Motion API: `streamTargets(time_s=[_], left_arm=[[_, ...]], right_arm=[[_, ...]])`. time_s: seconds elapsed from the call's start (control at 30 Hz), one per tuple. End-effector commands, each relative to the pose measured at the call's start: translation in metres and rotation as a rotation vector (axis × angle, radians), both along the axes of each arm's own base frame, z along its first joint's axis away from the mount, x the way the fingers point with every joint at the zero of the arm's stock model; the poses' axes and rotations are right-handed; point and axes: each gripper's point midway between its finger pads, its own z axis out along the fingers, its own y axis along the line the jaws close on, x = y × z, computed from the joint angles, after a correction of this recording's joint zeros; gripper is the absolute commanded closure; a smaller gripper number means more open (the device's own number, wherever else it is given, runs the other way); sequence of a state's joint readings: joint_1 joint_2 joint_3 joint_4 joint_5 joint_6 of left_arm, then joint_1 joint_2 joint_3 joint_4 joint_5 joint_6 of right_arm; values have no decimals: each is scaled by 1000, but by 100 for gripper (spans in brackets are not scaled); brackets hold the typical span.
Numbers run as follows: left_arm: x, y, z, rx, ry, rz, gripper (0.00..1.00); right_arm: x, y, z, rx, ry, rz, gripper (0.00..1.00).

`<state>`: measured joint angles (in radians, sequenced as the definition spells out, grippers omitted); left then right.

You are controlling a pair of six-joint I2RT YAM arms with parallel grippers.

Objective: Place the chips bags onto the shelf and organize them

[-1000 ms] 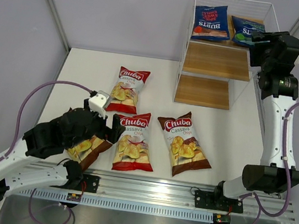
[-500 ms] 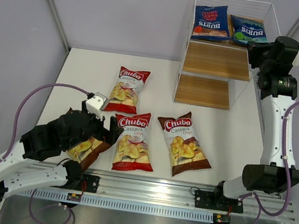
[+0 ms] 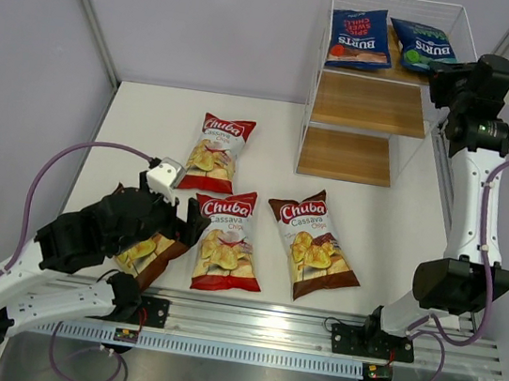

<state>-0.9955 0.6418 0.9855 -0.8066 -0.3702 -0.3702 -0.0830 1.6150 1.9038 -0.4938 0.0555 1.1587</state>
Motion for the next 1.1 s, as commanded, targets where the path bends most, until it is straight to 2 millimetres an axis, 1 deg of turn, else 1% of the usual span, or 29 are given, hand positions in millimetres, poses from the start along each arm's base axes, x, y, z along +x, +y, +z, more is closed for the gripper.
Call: streamTargets(time_s=[0.0,0.03,0.1,0.13,0.23,0.27,0.33,0.37,0.43,0.47,0.5,0.57,0.6,0.63,0.67,0.7,0.73,0.77,0.8,0.83,0.87,0.9,0.93,0.97,1.0,1.03,1.07], left_arm=[[4,-5,7,-26,-23,-2,1],[5,-4,8,-27,-26,5,1],[6,-3,9,-33,-25,19,1],[7,-2,9,-31,-28,30,1],[11,-1,6,-24,-9,68,1],[14,-2,3,-15,3,83,1],[19,3,0,-7,13,139,1],[20,3,-1,-20,28,165,1],[27,5,-7,-23,53,232,1],[30,6,-10,-19,64,249,1],[32,4,-14,-18,81,258,1],[40,7,-20,-26,108,301,1],[42,5,-24,-34,127,295,1],[45,7,-30,-32,141,311,1],[51,14,-34,-45,154,354,1],[52,10,-44,-61,179,338,1],[58,16,-48,-80,191,359,1],[59,14,-52,-98,204,349,1],[58,5,-63,-126,235,304,1],[62,7,-69,-136,247,309,1],[63,4,-74,-142,255,292,1],[65,-5,-73,-173,252,249,1],[64,-4,-87,-169,275,249,1],[65,-6,-90,-180,281,242,1],[65,-15,-89,-218,282,195,1],[63,-16,-101,-227,312,189,1],[63,-17,-104,-236,324,184,1]], right_arm=[[-8,-5,13,-43,-20,18,59],[-9,-5,15,-46,-24,20,50],[-15,-3,21,-48,-36,26,42],[-17,-2,21,-46,-35,28,41],[-29,-4,28,-65,-37,18,30],[-34,-7,25,-73,-18,1,29],[-46,-10,31,-97,-22,-12,25],[-52,-14,28,-106,-1,-32,15],[-67,-19,31,-140,3,-46,4],[-75,-23,31,-155,12,-66,0],[-88,-25,35,-173,1,-78,0],[-104,-35,37,-256,12,-118,1],[-118,-37,39,-285,8,-135,0],[-125,-40,38,-335,15,-138,1],[-139,-41,35,-365,22,-143,1],[-145,-39,32,-391,26,-128,1],[-152,-35,28,-444,28,-93,0],[-154,-18,30,-466,-21,0,1],[-166,-6,14,-487,-29,71,0],[-171,8,8,-528,-53,156,0],[-179,32,2,-520,-97,285,1],[-192,46,-19,-502,-96,361,1],[-202,60,-30,-480,-110,438,1],[-225,94,-46,-455,-193,633,1],[-240,112,-52,-398,-242,733,1],[-254,126,-57,-348,-288,819,1],[-274,142,-53,-331,-384,933,1]])
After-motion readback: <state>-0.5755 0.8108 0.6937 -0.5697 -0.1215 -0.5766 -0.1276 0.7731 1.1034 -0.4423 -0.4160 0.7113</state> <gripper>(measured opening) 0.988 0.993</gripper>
